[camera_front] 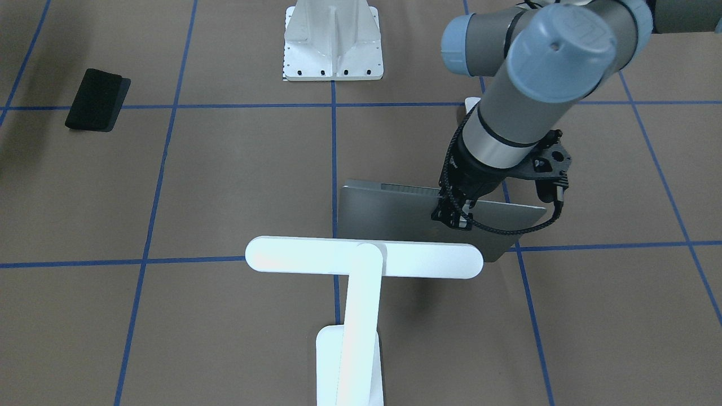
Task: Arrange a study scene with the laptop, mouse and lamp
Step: 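Slide the laptop with the left gripper toward the white lamp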
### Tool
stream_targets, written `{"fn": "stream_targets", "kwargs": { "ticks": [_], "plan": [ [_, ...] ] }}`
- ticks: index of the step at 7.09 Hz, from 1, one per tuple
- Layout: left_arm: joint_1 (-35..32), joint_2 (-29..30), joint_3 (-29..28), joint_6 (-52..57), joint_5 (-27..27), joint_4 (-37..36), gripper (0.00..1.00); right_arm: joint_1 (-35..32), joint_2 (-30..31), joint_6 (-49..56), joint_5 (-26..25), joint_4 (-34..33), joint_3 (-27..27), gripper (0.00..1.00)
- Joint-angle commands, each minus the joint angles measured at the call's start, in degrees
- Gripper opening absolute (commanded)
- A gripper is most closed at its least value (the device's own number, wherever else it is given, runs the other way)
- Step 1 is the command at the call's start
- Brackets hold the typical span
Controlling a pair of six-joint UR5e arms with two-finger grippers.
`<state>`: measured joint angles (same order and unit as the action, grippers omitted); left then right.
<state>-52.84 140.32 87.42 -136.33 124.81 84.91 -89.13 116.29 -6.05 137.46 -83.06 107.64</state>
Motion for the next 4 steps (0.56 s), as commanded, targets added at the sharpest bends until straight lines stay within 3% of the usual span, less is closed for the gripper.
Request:
{"fn": "stream_targets", "kwargs": {
  "ticks": [1,4],
  "plan": [
    [3.1,1.6,-3.8,-3.7,-4.3,5.0,0.0,0.0,0.1,0.0,0.1,0.0,-0.2,1.0],
    [4.8,4.0,-9.6,-6.7,-8.5,11.1,0.0,0.0,0.3,0.0,0.2,-0.1,-0.3,1.0]
  ]
}}
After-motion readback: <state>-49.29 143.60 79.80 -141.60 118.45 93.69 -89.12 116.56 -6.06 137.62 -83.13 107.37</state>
